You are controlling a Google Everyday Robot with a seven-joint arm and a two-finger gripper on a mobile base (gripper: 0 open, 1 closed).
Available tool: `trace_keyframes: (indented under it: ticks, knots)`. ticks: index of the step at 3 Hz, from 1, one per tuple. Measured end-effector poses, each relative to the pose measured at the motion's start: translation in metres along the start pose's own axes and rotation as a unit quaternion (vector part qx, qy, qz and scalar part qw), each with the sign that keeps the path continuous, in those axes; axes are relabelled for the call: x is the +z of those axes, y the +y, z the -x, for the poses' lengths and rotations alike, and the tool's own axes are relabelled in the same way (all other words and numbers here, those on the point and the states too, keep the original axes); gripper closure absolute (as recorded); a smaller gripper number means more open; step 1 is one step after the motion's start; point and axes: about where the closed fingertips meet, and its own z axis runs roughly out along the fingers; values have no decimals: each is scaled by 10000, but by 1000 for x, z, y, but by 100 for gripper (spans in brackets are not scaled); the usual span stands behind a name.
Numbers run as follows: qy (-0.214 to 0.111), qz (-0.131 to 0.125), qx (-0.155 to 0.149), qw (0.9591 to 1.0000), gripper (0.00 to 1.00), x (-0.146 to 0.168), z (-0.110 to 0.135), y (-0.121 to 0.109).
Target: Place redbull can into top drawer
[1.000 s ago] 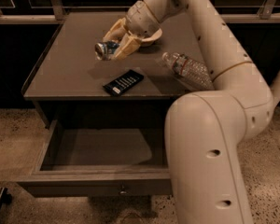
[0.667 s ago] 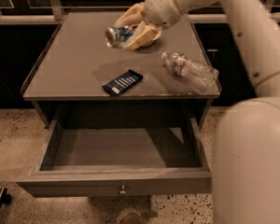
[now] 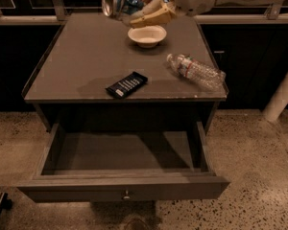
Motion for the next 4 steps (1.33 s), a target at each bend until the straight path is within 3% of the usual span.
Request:
trace_keyframes:
  ticks: [1, 3, 4]
  knots:
    - [-48, -274, 165, 9995, 100, 2, -1, 11]
    - [-80, -210, 300, 9993, 100, 14, -10, 20]
    - [-248, -504, 673, 9962, 100, 23, -10, 39]
